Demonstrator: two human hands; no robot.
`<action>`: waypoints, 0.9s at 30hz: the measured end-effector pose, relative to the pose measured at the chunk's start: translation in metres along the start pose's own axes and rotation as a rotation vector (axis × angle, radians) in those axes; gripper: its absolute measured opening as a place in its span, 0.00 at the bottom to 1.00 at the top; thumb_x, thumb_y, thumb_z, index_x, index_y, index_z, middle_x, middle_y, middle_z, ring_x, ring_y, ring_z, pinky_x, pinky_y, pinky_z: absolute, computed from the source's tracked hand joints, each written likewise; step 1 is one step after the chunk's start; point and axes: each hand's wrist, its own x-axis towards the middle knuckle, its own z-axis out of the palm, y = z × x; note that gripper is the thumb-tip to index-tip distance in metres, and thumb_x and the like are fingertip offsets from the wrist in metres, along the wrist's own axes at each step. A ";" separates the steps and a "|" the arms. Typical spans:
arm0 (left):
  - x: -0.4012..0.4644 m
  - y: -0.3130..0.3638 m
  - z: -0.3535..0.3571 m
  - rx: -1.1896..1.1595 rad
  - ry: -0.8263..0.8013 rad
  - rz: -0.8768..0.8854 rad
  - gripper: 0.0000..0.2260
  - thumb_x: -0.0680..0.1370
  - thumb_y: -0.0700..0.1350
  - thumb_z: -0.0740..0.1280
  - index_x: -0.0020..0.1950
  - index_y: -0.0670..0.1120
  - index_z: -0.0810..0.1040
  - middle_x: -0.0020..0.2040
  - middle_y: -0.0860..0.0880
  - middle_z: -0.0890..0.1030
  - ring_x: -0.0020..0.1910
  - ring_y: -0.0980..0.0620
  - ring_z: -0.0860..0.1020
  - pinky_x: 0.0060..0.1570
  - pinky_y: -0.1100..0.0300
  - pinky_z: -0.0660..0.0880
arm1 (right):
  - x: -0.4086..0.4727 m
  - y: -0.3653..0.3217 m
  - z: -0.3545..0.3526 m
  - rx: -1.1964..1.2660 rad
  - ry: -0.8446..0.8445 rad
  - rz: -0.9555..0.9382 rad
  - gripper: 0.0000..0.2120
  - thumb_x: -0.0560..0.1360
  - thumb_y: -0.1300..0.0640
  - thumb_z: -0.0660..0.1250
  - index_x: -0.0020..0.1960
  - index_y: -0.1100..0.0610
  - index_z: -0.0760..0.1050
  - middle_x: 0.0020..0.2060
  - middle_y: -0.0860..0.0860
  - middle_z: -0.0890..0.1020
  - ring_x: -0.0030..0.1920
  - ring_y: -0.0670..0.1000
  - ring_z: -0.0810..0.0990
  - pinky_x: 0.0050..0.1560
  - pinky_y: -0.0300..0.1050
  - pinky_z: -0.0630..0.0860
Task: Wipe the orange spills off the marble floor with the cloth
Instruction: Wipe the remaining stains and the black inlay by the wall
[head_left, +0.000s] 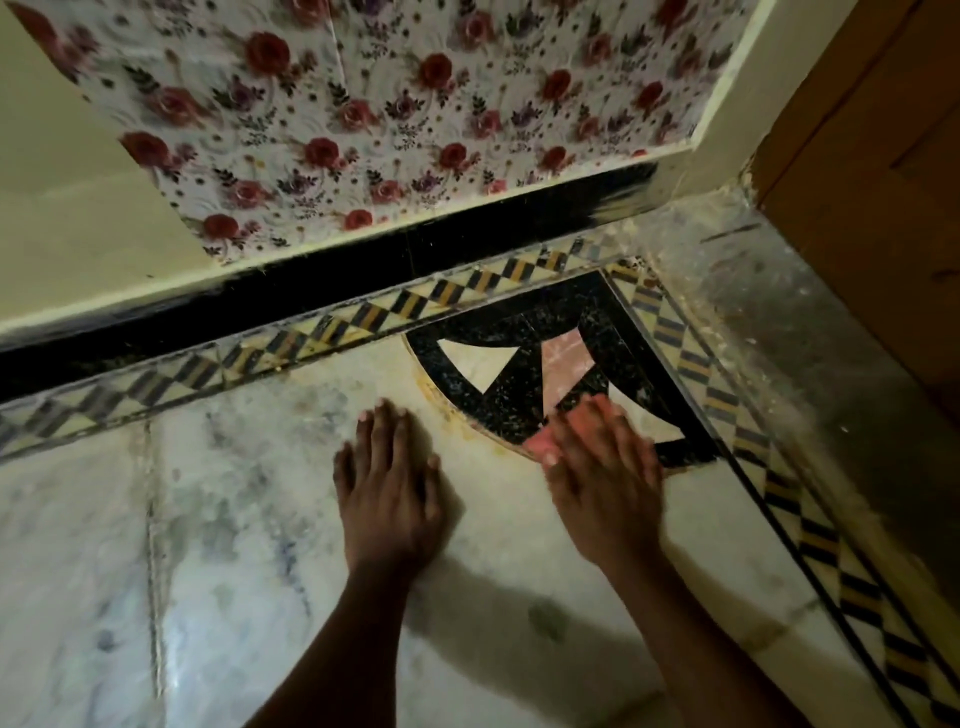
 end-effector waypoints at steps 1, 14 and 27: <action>0.000 0.000 0.001 0.001 0.001 -0.001 0.32 0.85 0.61 0.43 0.86 0.47 0.54 0.87 0.47 0.48 0.86 0.47 0.46 0.83 0.42 0.49 | 0.015 0.001 0.001 -0.002 0.009 0.127 0.26 0.85 0.38 0.51 0.83 0.39 0.63 0.85 0.49 0.61 0.85 0.55 0.57 0.79 0.61 0.58; 0.001 0.000 0.001 -0.019 0.000 0.008 0.31 0.85 0.59 0.47 0.87 0.48 0.52 0.87 0.47 0.47 0.86 0.48 0.45 0.83 0.44 0.46 | 0.020 -0.021 0.001 -0.003 -0.078 -0.064 0.27 0.86 0.39 0.49 0.84 0.40 0.61 0.85 0.52 0.62 0.84 0.59 0.60 0.78 0.64 0.61; 0.001 -0.003 0.004 0.013 -0.023 -0.002 0.30 0.85 0.58 0.47 0.87 0.49 0.52 0.87 0.47 0.46 0.86 0.48 0.45 0.82 0.44 0.47 | 0.035 -0.037 0.004 0.063 -0.128 -0.242 0.26 0.86 0.38 0.50 0.84 0.36 0.58 0.86 0.47 0.58 0.86 0.54 0.55 0.81 0.63 0.57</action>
